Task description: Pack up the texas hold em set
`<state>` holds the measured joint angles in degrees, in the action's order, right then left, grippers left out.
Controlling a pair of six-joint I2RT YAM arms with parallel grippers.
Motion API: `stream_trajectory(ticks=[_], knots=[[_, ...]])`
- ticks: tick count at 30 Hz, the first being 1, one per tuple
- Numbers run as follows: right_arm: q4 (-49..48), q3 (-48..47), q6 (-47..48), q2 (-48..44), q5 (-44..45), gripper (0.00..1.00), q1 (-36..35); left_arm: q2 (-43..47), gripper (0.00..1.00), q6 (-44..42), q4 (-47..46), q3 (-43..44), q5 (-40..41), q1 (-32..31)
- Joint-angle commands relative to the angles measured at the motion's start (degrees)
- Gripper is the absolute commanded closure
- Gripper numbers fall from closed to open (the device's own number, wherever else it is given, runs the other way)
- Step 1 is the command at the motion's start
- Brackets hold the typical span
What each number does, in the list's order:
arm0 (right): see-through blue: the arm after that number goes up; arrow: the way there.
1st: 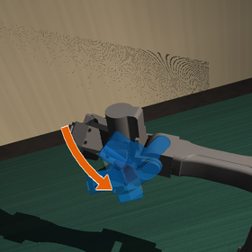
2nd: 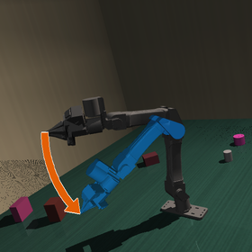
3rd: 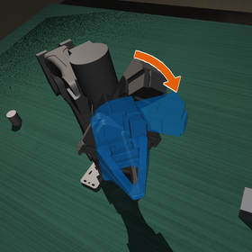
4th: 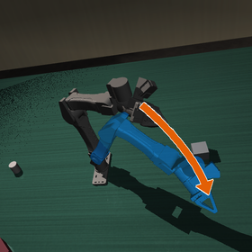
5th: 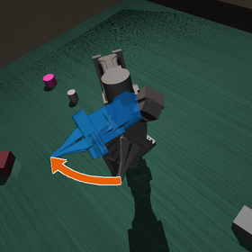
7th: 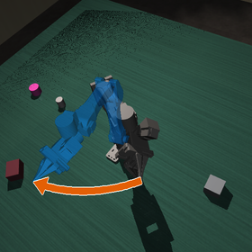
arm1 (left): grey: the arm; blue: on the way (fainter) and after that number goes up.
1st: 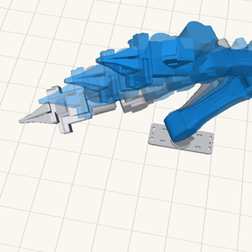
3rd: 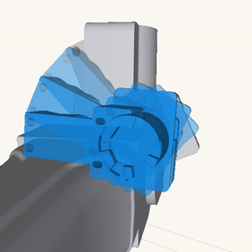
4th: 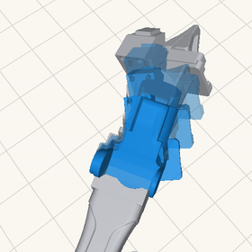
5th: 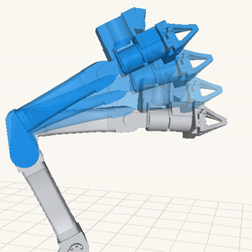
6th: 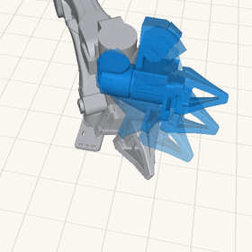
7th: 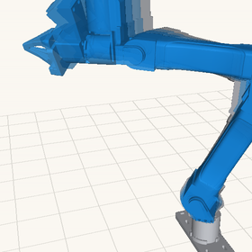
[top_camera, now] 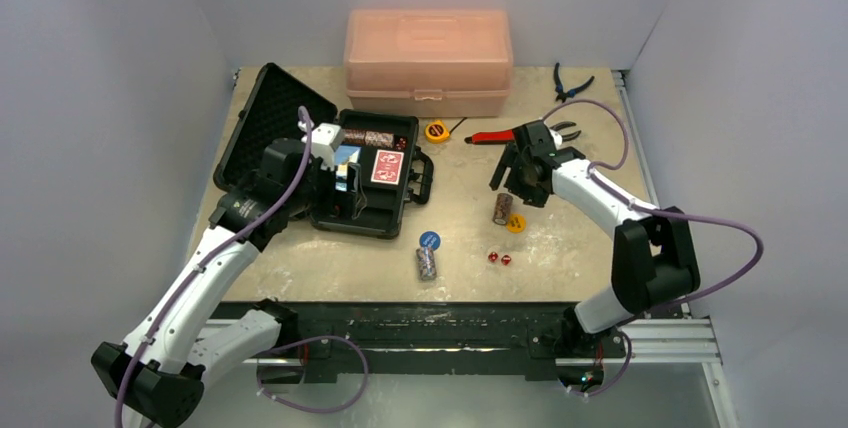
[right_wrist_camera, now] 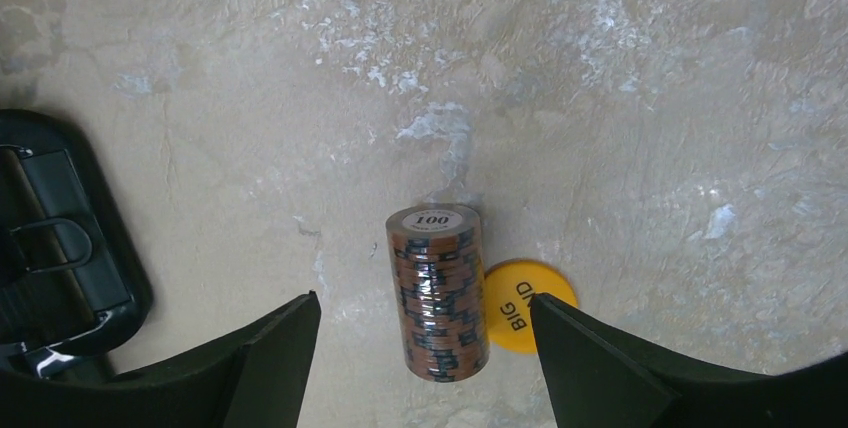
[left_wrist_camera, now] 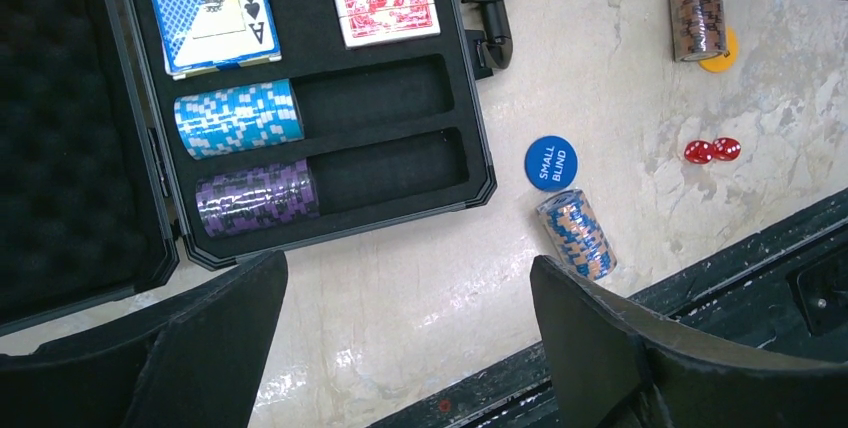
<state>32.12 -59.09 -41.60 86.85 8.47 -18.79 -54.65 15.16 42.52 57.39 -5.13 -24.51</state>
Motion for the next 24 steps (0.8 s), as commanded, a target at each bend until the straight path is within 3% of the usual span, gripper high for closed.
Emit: stream_trajectory(ticks=[1,7,12,24], knots=[[-1.6,0.1,-1.6,1.4,2.1,0.20,-0.8,1.4,0.09,-1.5,-0.5,-0.2,1.3,-0.6],[-1.7,0.4,-2.2,3.9,2.6,0.20,-1.4,1.7,0.09,-1.6,-0.5,-0.2,1.8,-1.2],[-2.4,0.8,-2.2,5.5,2.5,0.29,-1.8,1.8,0.10,-1.6,-0.4,0.0,1.9,-1.4],[-1.6,-0.5,-1.9,8.3,3.7,0.40,-3.6,2.4,0.11,-1.5,-0.3,-0.1,2.0,-1.8]])
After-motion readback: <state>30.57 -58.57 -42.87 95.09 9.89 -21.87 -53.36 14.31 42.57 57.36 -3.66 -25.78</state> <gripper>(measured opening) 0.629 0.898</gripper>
